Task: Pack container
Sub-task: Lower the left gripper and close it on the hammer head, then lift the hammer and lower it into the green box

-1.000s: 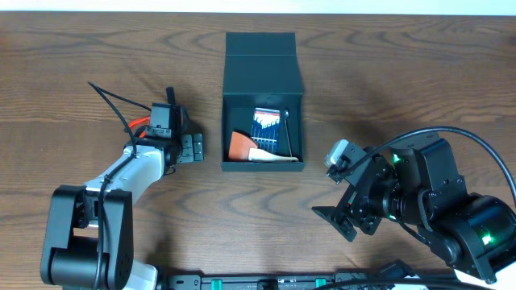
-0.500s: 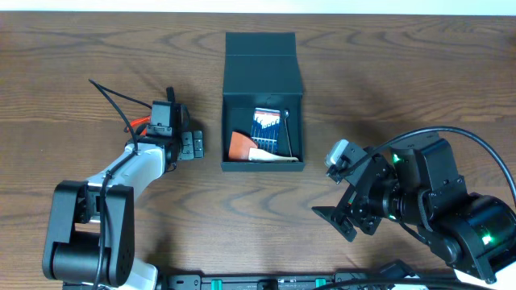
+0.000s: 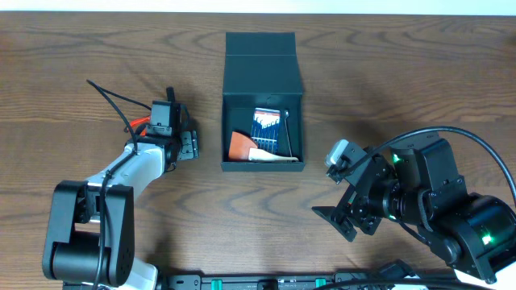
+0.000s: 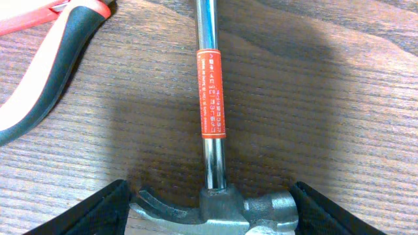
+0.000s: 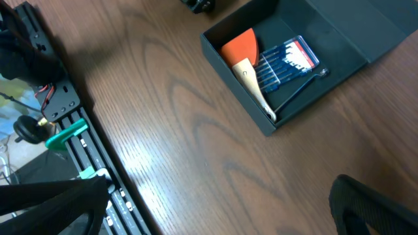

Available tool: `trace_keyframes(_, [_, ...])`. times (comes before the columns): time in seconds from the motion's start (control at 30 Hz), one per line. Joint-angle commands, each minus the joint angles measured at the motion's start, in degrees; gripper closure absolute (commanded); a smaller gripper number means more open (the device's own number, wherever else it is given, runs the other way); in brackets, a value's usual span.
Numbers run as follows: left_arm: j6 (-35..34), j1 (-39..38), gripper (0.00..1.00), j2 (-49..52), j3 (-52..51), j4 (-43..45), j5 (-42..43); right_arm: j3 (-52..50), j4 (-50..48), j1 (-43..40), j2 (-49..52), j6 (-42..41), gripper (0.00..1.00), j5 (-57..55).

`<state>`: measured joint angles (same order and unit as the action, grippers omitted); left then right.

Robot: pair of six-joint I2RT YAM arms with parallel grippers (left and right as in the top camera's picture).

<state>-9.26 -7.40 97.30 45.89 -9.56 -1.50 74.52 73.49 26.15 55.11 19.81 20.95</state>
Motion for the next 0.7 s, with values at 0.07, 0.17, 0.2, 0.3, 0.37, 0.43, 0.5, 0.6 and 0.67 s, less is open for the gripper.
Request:
trace_keyframes(0.07, [-1.2,-0.1,0.28,1.6,0.1,-0.6,1.0,-0.1,0.0,-0.3,0.0,-1.0,0.01,0.0])
trace_keyframes(0.17, [-1.2,-0.1,0.32,1.6,0.1,-0.6,1.0,-0.1,0.0,-0.3,0.0,-1.0,0.01,0.0])
trace_keyframes(0.2, [-1.2,-0.1,0.34,1.6,0.1,-0.6,1.0,-0.1,0.0,-0.3,0.0,-1.0,0.01,0.0])
trace_keyframes(0.3, [-1.2,-0.1,0.36,1.6,0.1,-0.6,1.0,-0.1,0.0,-0.3,0.0,-1.0,0.01,0.0])
trace_keyframes(0.37, [-1.2,-0.1,0.38,1.6,0.1,-0.6,1.0,-0.1,0.0,-0.3,0.0,-1.0,0.01,0.0])
trace_keyframes(0.43, [-1.2,-0.1,0.40,1.6,0.1,-0.6,1.0,-0.1,0.0,-0.3,0.0,-1.0,0.01,0.0])
trace_keyframes(0.5, [-1.2,-0.1,0.43,1.5,0.1,-0.6,1.0,-0.1,0.0,-0.3,0.0,-1.0,0.01,0.0])
trace_keyframes(0.6, [-1.2,-0.1,0.43,0.9,0.1,-0.6,1.0,-0.1,0.0,-0.3,0.0,-1.0,0.01,0.0])
trace_keyframes(0.67, [-1.2,-0.1,0.44,-0.1,0.1,-0.6,1.0,-0.1,0.0,-0.3,0.0,-1.0,0.01,0.0])
